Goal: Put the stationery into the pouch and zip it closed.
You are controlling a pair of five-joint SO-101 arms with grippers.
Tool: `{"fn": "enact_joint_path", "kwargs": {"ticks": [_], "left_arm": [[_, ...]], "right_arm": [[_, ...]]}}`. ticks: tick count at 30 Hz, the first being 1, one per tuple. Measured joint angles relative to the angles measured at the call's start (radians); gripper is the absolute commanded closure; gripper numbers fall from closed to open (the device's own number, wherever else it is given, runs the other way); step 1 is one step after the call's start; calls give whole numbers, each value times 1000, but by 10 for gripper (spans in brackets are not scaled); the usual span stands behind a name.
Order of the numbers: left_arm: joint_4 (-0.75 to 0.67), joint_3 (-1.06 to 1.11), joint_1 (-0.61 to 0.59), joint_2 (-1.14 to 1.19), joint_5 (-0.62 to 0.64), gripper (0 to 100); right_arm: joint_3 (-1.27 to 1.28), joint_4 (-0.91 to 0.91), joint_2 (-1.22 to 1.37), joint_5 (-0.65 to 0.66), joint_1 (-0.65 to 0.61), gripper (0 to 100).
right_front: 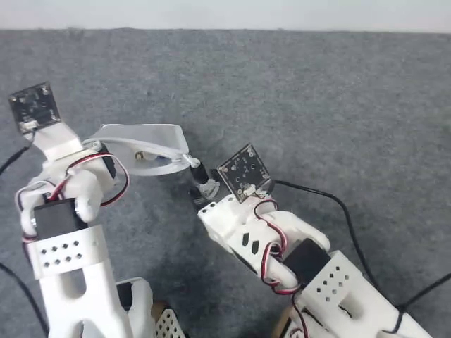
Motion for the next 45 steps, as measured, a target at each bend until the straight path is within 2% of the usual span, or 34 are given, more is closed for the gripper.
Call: {"fn": "enact_joint_path", "kwargs": {"ticks": [4,8,13,23,30,38,45], "left_arm": [[0,0,0,0,0,990],[0,0,0,0,0,990],[0,0,0,0,0,990],[0,0,0,0,0,990],[0,0,0,0,0,990],[0,0,0,0,0,990],[0,0,-2,0,0,990]], "right_arm": [[0,3,0,18,20,834],[0,3,0,29,20,768],[28,-6,2,115,18,750],[58,-310,221,137,18,778],[58,-393,296,143,18,780],[58,-400,296,143,25,995],[164,-400,164,184,28,993]]}}
